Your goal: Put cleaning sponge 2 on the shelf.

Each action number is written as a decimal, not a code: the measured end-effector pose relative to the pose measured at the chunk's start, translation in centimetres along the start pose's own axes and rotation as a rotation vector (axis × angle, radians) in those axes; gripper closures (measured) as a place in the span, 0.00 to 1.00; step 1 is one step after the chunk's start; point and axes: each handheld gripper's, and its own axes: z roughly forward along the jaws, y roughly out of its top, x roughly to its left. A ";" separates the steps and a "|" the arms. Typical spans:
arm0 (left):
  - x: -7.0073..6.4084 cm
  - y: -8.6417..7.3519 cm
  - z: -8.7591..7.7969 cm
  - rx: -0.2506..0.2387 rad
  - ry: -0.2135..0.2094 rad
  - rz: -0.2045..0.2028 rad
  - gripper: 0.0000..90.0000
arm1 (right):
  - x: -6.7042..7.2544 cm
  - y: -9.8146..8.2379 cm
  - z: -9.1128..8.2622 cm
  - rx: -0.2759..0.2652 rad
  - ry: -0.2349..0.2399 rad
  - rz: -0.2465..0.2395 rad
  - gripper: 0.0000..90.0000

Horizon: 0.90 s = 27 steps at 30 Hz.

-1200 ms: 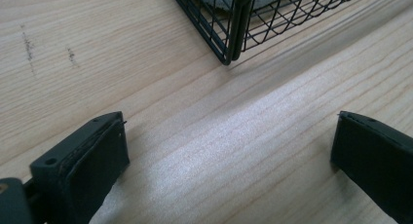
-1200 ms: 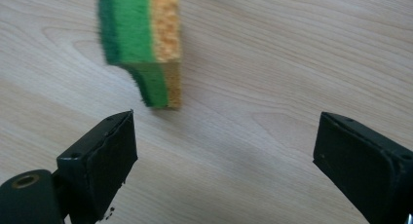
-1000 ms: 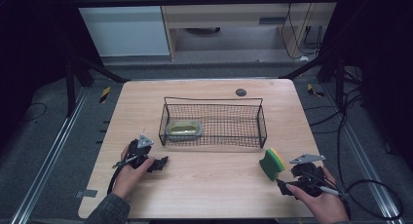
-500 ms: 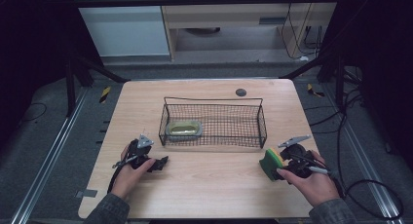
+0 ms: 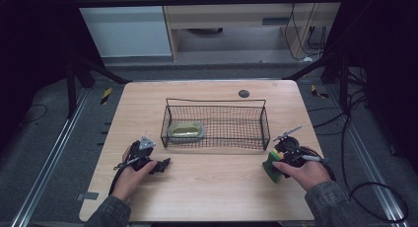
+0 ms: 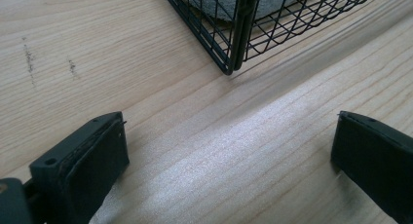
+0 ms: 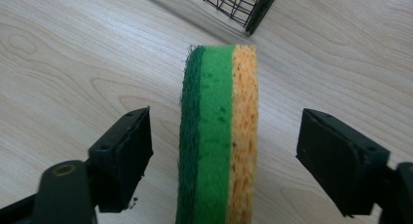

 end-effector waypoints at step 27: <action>0.1 0.0 0.0 -0.001 -0.003 0.003 0.00 | -2.7 0.2 -1.8 -0.010 0.053 0.021 0.72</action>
